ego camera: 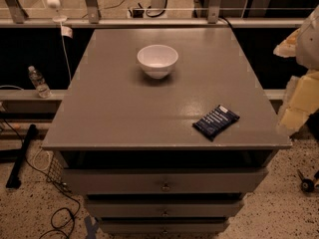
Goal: Move white bowl near rxbar blueberry
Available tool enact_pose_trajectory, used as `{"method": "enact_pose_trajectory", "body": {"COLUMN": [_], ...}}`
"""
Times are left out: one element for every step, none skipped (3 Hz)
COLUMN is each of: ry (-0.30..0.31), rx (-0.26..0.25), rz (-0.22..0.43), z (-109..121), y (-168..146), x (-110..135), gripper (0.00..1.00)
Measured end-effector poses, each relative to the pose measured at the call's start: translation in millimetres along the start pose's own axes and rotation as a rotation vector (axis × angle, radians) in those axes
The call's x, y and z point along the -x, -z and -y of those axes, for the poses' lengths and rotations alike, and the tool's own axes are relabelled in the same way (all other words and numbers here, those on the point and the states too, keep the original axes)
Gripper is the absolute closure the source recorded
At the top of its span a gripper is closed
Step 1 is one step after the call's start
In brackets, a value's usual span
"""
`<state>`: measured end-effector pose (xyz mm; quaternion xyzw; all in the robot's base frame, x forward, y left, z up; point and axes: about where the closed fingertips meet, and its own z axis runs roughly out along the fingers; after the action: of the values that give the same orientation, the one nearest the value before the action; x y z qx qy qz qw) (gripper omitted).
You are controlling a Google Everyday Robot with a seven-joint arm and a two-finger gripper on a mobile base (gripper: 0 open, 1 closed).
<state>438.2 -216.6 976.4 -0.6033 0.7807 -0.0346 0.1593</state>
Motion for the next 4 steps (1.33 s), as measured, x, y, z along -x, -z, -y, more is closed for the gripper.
{"method": "enact_pose_trajectory", "body": {"ry": [0.0,0.13,0.337,0.484], "rx": [0.0,-0.023,-0.052,-0.063], "rz": [0.0,0.051,0.173,0.292], "z": [0.0,28.8,74.8,107.4], "y": [0.0,-17.6,-52.1,-85.8], "x": [0.0,31.5,90.2,142.9], "gripper": [0.0,0.0,0.0,0.0]}}
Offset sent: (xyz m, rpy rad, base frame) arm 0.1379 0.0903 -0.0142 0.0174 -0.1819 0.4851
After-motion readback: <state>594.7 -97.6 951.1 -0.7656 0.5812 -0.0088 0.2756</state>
